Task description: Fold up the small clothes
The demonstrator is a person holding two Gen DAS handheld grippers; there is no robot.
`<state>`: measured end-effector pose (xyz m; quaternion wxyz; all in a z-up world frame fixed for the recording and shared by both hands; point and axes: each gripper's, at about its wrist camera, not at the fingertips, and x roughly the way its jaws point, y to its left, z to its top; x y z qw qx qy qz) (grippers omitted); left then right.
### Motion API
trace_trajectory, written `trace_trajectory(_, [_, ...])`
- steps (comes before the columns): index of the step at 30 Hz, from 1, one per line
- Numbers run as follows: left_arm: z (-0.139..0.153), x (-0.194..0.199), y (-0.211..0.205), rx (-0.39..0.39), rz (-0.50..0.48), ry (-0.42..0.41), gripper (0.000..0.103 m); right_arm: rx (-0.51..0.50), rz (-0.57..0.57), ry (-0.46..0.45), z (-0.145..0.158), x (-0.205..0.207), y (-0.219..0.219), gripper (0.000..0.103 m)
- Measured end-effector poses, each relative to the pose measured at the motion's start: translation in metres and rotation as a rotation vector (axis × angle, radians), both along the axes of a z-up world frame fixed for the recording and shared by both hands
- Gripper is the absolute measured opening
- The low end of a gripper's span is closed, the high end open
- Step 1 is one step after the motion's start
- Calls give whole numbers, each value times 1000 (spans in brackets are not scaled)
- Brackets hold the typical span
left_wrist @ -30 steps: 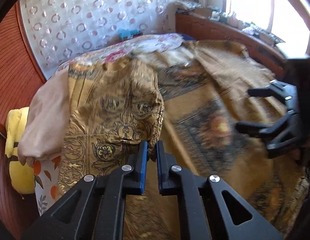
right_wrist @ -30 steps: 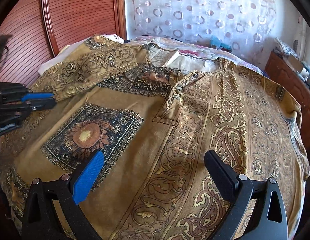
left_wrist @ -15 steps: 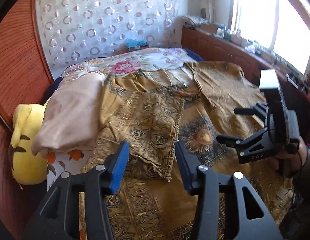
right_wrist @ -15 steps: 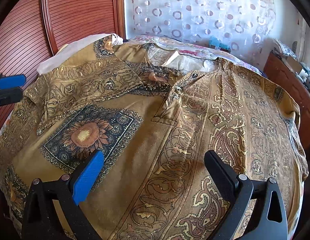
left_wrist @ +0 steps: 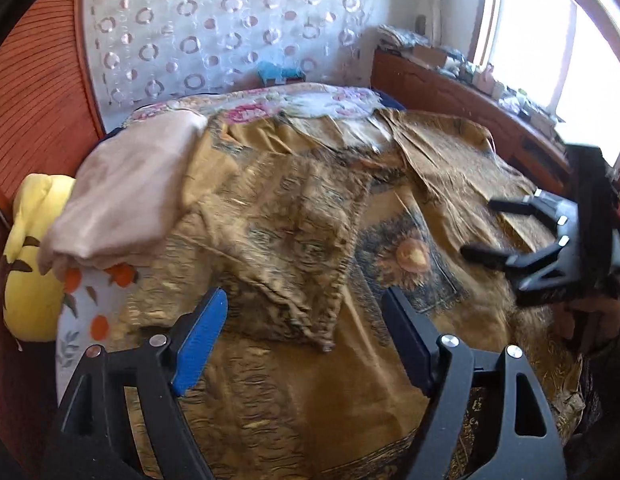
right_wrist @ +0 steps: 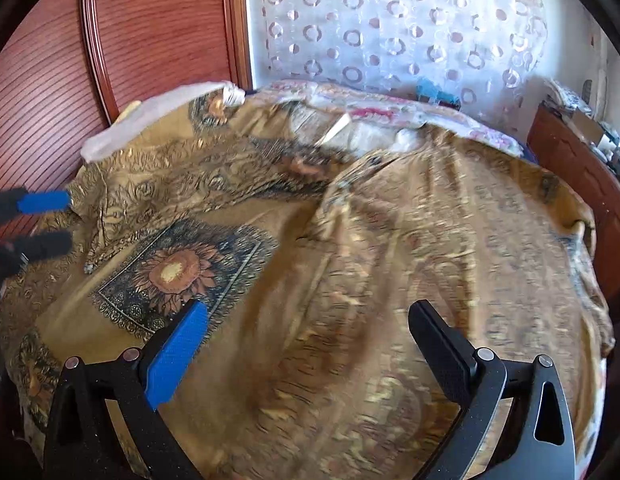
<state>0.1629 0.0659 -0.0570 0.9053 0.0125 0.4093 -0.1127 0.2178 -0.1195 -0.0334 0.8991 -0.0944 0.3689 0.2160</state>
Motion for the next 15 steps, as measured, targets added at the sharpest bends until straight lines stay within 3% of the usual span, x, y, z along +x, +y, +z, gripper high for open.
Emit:
trace_trajectory(6, [-1, 4, -38, 0, -70, -1, 80, 16, -77, -62, 21, -8, -63, 100])
trace_trajectory(15, [-6, 28, -92, 4, -156, 31, 80, 30, -321, -57, 24, 1, -202, 97])
